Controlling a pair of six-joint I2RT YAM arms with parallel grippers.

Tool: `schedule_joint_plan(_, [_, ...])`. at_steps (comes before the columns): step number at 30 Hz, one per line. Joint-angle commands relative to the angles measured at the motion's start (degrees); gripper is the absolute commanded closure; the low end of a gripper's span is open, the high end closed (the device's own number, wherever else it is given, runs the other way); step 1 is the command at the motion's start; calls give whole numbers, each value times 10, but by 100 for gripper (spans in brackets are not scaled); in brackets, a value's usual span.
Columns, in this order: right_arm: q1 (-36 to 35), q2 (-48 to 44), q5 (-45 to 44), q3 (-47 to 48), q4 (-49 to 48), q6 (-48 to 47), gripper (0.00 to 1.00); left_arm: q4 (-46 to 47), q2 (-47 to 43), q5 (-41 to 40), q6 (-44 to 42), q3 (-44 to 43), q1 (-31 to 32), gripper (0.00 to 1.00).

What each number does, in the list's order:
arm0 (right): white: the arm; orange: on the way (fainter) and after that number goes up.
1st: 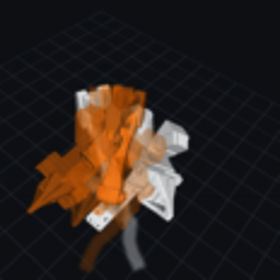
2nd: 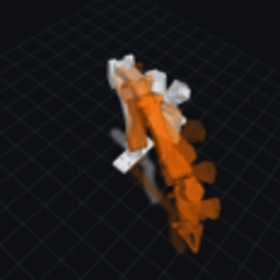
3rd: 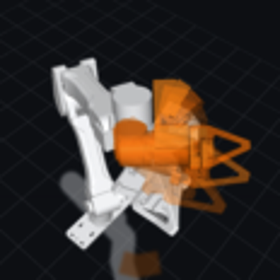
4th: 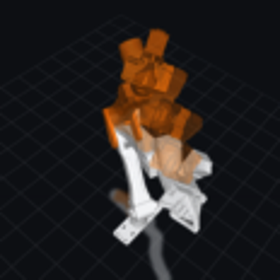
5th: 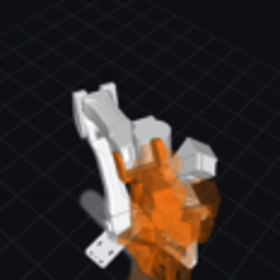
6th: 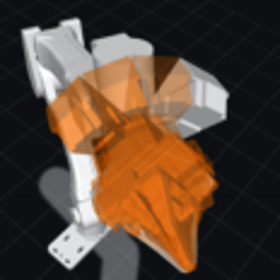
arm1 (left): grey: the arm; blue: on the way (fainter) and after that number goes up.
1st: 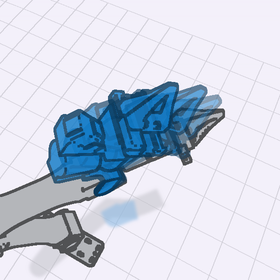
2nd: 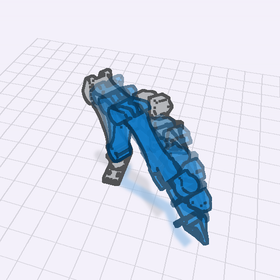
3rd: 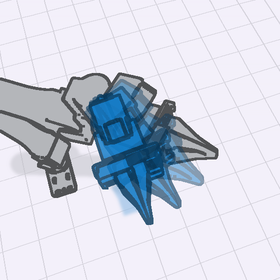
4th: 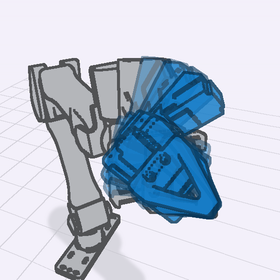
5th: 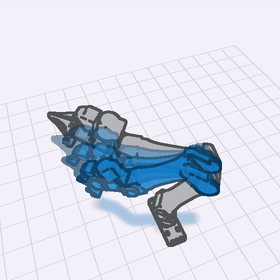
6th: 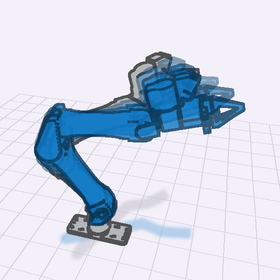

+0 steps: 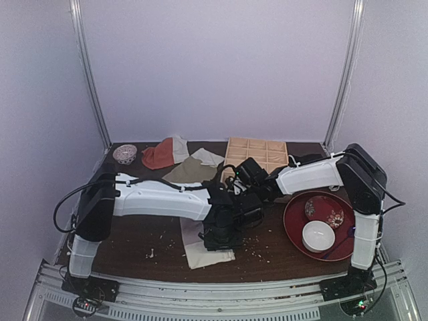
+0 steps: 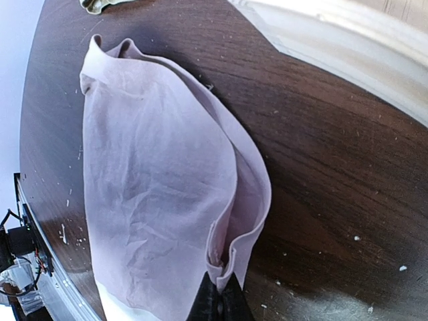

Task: Roll the underwear
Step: Pick up the underwear from the center of the board.

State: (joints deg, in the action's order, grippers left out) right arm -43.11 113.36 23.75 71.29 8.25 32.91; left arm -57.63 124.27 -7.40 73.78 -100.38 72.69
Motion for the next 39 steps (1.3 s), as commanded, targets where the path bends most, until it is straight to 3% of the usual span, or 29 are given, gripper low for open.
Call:
schedule_joint_plan(1, [4,9,13,1,14,-5,100,-10,27,-18,12,-33,10,51])
schedule_joint_plan(8, [4,14,13,1,11,-4,100,-23,55,-16,5,-65,11,53])
schedule_joint_plan(16, [4,18,13,1,12,-6,100,-27,66,-15,8,-72,13,68])
schedule_joint_plan(26, [4,27,21,0,4,-2,100,-10,62,-40,17,-66,24,60])
schedule_joint_plan(39, [13,33,47,-9,-28,8,100,47,36,-96,38,-15,46,59])
